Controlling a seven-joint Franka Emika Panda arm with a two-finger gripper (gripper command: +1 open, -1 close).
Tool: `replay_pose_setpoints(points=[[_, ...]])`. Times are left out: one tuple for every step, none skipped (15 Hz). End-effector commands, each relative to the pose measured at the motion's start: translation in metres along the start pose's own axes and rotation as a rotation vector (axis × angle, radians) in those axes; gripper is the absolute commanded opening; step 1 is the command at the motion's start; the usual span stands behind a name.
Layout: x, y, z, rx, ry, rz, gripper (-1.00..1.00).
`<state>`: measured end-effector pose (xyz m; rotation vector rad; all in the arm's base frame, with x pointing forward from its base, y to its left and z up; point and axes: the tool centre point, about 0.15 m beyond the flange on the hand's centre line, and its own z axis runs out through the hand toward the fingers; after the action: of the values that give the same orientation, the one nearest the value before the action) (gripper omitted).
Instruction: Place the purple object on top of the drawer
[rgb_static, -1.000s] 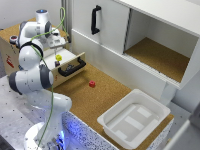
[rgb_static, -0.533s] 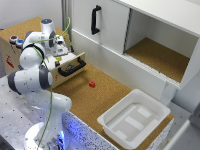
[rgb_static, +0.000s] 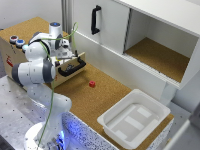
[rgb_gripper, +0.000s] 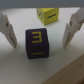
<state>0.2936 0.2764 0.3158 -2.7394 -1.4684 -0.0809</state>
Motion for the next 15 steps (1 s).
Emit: replay_pose_setpoints(points=[[0.007,0.003,0.003,0.050,-0.010,0.001,-1.00],[0.003,0.002,0.002,0.043,-0.014,0.001,-1.00],[-0.002,0.002,0.001,0.041,-0.018,0.006,-1.00],[-0.009,0.003,0.000,0.037,-0.025,0.017,-1.00],[-0.014,0.004,-0.001,0.034,-0.029,0.026,-1.00],[-0.018,0.005,-0.003,0.030,-0.032,0.032,-1.00],[-0.021,0.005,-0.006,0.023,-0.032,0.038,-1.00],[-0.023,0.006,-0.008,0.013,-0.034,0.040,-1.00],[-0.025,0.006,-0.013,0.008,-0.030,0.050,-1.00],[-0.026,0.007,-0.020,-0.008,-0.033,0.062,-1.00],[-0.021,0.007,-0.038,-0.029,-0.018,0.076,-1.00],[-0.012,0.006,-0.056,-0.064,-0.004,0.072,-1.00],[-0.002,0.005,-0.074,-0.082,0.019,0.063,-1.00],[0.008,0.004,-0.088,-0.106,0.021,0.052,-1.00],[0.015,0.004,-0.097,-0.109,0.024,0.048,-1.00]])
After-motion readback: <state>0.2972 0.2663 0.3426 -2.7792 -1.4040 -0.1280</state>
